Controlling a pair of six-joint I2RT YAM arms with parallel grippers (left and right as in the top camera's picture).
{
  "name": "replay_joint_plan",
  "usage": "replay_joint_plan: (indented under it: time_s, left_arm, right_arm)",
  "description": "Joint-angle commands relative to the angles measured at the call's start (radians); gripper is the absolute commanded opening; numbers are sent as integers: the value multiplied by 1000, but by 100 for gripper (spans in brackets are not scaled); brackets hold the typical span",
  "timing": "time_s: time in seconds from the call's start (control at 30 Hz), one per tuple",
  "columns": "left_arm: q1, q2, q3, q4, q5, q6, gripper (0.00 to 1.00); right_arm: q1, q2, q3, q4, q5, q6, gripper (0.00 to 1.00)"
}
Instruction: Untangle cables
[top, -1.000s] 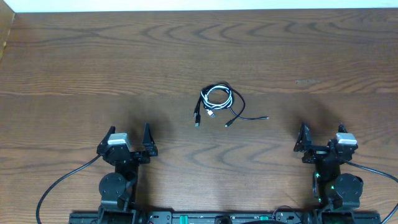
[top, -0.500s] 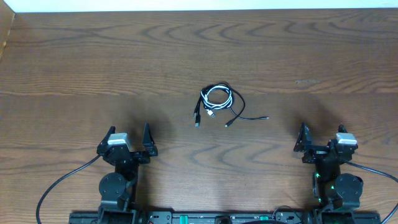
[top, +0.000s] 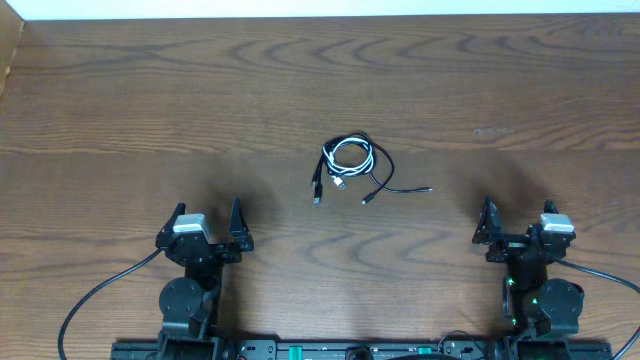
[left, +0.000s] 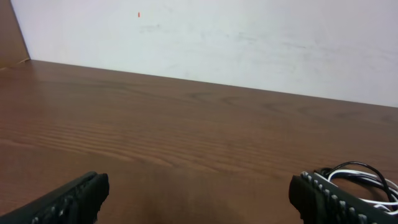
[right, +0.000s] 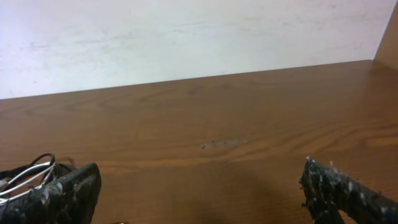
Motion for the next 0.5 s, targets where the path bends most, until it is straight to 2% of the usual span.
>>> replay_joint_plan:
  time_s: [0.0, 0.47]
  left_arm:
    - [4, -5, -17, -41, -25, 17, 98]
    - [4, -5, -17, -30, -32, 17, 98]
  right_arm:
    - [10, -3, -1, -5, -12, 15, 99]
    - [10, -3, -2, -8, -38, 19, 99]
